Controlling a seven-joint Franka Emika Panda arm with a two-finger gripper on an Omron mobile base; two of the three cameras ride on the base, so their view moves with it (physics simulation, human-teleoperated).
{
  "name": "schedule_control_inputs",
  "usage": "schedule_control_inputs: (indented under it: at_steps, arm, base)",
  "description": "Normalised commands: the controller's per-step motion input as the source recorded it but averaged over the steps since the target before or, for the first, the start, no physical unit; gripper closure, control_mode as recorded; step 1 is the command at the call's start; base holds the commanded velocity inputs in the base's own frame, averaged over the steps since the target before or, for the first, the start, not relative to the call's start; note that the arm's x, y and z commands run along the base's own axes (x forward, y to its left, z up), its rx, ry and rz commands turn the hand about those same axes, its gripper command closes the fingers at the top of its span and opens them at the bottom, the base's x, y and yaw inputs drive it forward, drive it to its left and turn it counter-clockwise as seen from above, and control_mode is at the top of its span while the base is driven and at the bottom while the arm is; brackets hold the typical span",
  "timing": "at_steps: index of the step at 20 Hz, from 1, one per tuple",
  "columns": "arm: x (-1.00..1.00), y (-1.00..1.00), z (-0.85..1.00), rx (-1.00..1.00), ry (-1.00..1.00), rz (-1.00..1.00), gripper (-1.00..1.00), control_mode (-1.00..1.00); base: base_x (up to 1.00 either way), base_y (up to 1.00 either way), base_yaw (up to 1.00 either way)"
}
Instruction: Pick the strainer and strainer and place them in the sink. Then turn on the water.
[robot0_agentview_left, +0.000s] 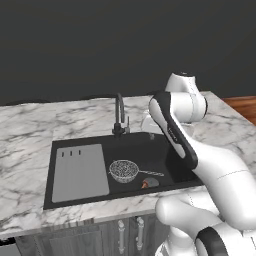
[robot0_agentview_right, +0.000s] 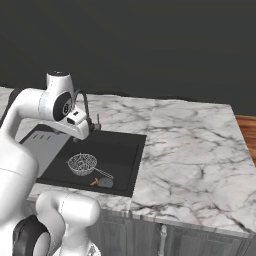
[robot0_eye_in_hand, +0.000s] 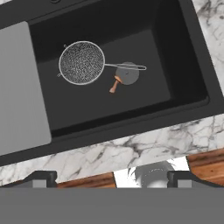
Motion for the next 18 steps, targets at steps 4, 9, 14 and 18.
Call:
schedule_control_inputs:
  at_steps: [4, 9, 14, 18]
  arm:
    - [-0.32, 0.01, 0.00, 0.00, -0.04, 0.00, -1.00, -1.00]
    - [0.00, 0.00, 0.00, 0.00, 0.00, 0.00, -1.00, 1.00]
    - [0.00, 0.00, 0.00, 0.00, 0.00, 0.00, -1.00, 1.00]
    - [0.00, 0.00, 0.00, 0.00, 0.00, 0.00, -1.00, 1.00]
  base:
    - [0.00, 0.00, 0.00]
    - [-0.73, 0.31, 0.00]
    - [-0.63, 0.59, 0.00]
    - [-0.27, 0.97, 0.00]
